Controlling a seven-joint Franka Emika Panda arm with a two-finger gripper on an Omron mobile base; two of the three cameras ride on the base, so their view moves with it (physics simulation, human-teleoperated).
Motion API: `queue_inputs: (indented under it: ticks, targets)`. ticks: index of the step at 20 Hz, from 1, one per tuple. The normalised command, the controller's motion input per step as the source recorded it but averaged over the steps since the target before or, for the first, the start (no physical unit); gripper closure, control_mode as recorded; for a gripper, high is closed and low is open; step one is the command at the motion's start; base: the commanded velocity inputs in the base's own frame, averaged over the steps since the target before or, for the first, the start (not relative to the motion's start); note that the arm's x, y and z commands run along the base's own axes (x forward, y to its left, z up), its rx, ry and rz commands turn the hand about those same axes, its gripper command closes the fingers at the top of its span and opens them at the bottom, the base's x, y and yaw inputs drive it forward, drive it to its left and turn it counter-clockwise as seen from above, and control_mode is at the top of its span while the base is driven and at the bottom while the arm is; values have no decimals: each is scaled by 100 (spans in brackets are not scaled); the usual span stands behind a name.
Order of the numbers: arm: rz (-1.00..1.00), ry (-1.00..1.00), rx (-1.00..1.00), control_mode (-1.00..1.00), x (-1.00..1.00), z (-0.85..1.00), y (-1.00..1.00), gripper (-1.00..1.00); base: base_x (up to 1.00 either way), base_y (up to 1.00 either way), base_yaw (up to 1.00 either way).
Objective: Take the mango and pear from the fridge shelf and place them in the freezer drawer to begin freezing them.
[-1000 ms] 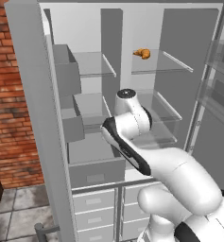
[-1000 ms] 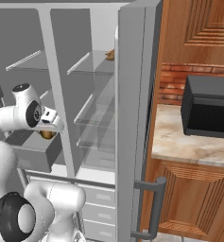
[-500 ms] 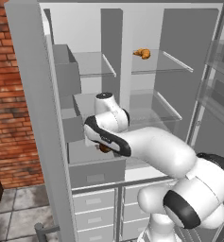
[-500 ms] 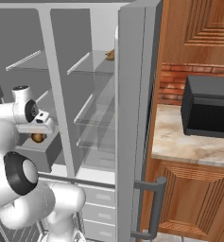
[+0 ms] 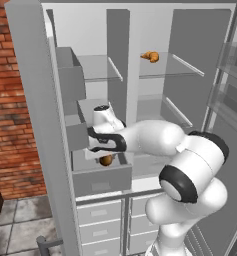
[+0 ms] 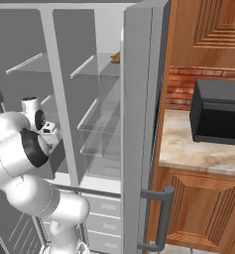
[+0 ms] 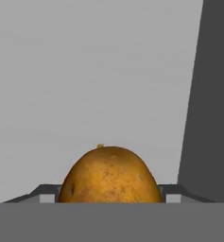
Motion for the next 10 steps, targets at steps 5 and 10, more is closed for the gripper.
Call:
queue_inputs:
  ticks: [5,10]
  targets:
    - [8,0,0,-100,-30,-45,41,100,0,0,0]
    - [3,0,0,-100,-54,-33,42,-100,0,0,0]
